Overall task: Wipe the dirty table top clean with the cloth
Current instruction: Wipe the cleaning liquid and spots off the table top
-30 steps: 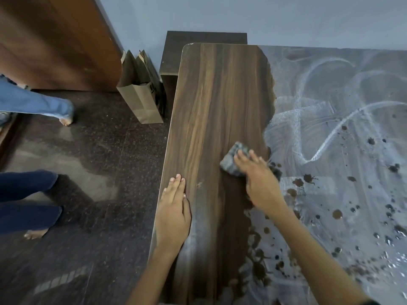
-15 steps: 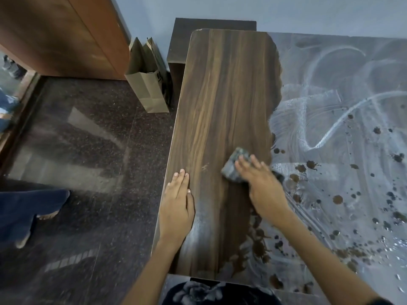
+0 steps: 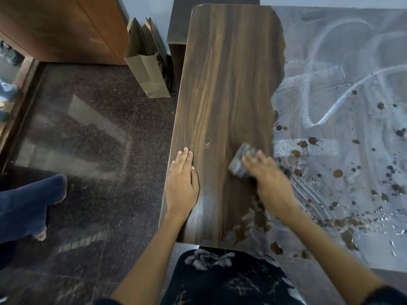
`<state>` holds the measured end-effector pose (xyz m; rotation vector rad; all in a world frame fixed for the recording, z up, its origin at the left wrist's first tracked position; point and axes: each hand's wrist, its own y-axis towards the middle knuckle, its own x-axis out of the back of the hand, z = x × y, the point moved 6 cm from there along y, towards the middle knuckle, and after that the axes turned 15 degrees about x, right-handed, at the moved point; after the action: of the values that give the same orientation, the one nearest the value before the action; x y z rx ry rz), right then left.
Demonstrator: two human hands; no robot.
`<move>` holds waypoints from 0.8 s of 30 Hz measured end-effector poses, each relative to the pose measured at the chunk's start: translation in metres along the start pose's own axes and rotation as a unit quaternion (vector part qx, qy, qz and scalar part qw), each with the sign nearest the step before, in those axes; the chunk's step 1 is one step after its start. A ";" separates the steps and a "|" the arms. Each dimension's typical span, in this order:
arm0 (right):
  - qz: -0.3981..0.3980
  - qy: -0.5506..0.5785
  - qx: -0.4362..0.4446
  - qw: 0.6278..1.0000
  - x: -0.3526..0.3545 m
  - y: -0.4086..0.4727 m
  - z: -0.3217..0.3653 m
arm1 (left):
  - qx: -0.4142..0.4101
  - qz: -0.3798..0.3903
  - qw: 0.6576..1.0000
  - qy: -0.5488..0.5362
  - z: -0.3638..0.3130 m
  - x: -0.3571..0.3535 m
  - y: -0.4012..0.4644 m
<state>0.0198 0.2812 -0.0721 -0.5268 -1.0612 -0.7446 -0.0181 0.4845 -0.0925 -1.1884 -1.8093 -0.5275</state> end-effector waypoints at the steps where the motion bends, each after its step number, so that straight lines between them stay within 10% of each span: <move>1: -0.024 0.001 -0.038 0.999 0.009 0.012 -0.013 | -0.001 0.001 1.000 0.001 0.000 0.000 -0.001; 5: -0.057 0.000 -0.085 0.995 0.012 0.063 -0.005 | -0.001 0.009 1.000 0.005 0.002 0.000 -0.003; 11: 0.030 0.031 0.129 0.991 -0.033 -0.020 0.071 | -0.005 0.029 0.999 0.015 0.010 0.001 -0.021; 20: -0.017 0.031 -0.036 0.999 -0.008 0.021 0.020 | 0.018 0.016 0.999 0.037 0.026 0.007 -0.065; 24: 0.072 0.036 0.141 0.987 -0.043 -0.021 0.093 | 0.001 0.037 0.999 0.036 0.037 0.011 -0.085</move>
<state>-0.0625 0.3457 -0.0728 -0.3271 -1.0300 -0.4730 -0.1108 0.4789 -0.0929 -1.2157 -1.6973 -0.5186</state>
